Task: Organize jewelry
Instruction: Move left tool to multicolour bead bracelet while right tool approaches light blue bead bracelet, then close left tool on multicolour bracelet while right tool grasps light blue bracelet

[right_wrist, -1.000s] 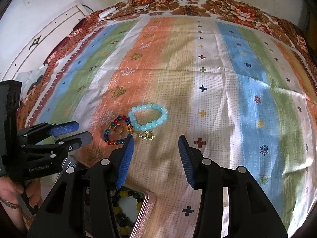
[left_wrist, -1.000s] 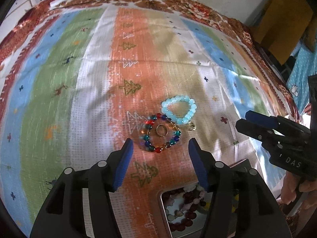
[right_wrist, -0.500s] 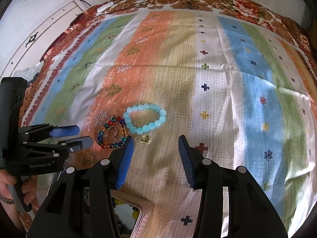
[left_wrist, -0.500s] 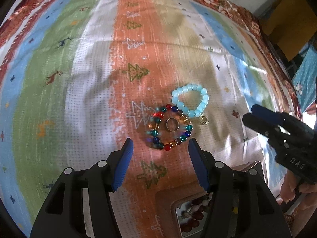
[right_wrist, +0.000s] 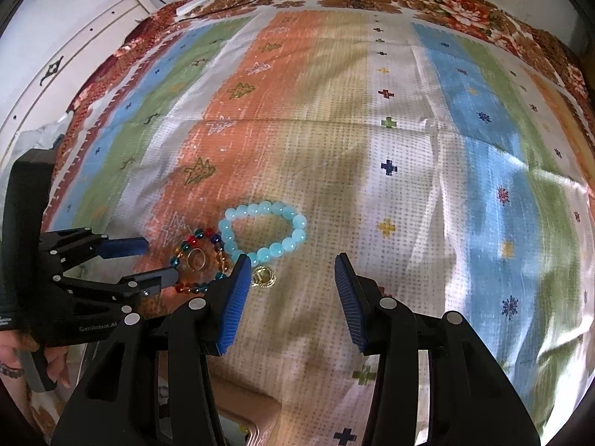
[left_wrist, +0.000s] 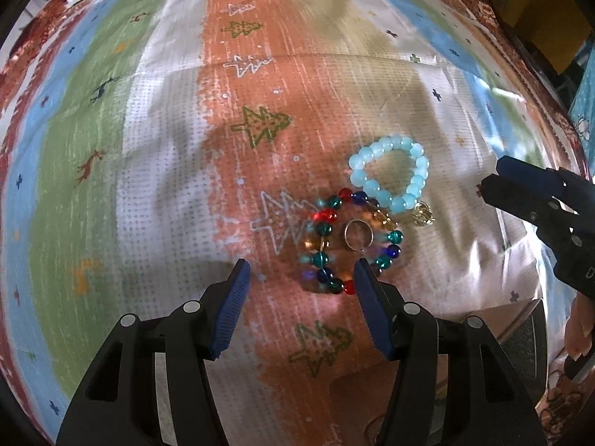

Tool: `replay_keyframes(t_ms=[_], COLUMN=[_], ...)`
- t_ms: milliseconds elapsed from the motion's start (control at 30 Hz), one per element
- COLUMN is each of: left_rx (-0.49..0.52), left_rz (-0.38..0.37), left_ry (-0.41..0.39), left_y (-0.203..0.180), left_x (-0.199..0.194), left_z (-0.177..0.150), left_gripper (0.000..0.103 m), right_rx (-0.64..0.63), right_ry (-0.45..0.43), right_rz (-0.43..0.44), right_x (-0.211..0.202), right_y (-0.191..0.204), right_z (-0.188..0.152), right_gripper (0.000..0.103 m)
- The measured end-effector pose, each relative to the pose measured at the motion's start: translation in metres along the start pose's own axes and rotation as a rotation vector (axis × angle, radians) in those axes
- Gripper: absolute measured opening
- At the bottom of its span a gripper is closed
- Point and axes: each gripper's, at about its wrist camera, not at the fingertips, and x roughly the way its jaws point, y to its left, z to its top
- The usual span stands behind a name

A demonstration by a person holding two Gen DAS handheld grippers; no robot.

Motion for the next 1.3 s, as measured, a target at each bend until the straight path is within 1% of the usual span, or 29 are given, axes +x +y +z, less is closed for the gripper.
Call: replay_keyframes(t_ms=[167, 300, 467, 700, 800, 833, 867, 1100, 1133, 1167, 1200, 1233, 1267, 1300], left_rx=[0.027, 0.038, 0.086, 0.114, 0.117, 0.12, 0.118, 0.122, 0.118, 0.115, 0.114, 0.114, 0.112, 0.112], left_rz=[0.02, 0.034, 0.063, 0.077, 0.082, 0.09, 0.092, 0.1, 0.101, 0.104, 0.105, 0.104, 0.105, 0.106], left_ry=[0.008, 0.009, 0.012, 0.027, 0.022, 0.018, 0.017, 0.011, 0.01, 0.007, 0.006, 0.005, 0.004, 0.003], left_y=[-0.003, -0.004, -0.014, -0.017, -0.017, -0.017, -0.015, -0.012, -0.011, -0.01, -0.009, -0.006, -0.005, -0.004], left_x=[0.005, 0.005, 0.009, 0.015, 0.015, 0.015, 0.015, 0.013, 0.013, 0.012, 0.012, 0.011, 0.011, 0.011], left_z=[0.002, 0.002, 0.003, 0.009, 0.01, 0.009, 0.009, 0.007, 0.007, 0.008, 0.008, 0.007, 0.007, 0.007], left_gripper=[0.058, 0.058, 0.062, 0.063, 0.061, 0.057, 0.056, 0.052, 0.049, 0.046, 0.045, 0.044, 0.042, 0.041], right_rx=[0.007, 0.008, 0.003, 0.007, 0.011, 0.008, 0.005, -0.032, -0.036, -0.039, -0.04, -0.037, -0.038, -0.041], right_ry=[0.01, 0.037, 0.065, 0.106, 0.109, 0.111, 0.11, 0.119, 0.119, 0.118, 0.118, 0.119, 0.126, 0.131], right_rz=[-0.008, -0.009, -0.011, -0.004, 0.002, -0.003, -0.006, -0.035, -0.038, -0.047, -0.062, -0.062, -0.052, -0.044], right_x=[0.01, 0.024, 0.039, 0.058, 0.062, 0.064, 0.064, 0.07, 0.071, 0.07, 0.07, 0.07, 0.07, 0.07], right_y=[-0.004, -0.007, -0.007, -0.008, -0.008, -0.007, -0.006, 0.0, 0.0, 0.0, -0.001, -0.003, -0.003, -0.004], right_z=[0.007, 0.013, 0.018, 0.021, 0.023, 0.024, 0.024, 0.026, 0.025, 0.025, 0.025, 0.025, 0.025, 0.024], right_gripper=[0.047, 0.047, 0.047, 0.047, 0.047, 0.047, 0.047, 0.046, 0.045, 0.038, 0.035, 0.033, 0.028, 0.025])
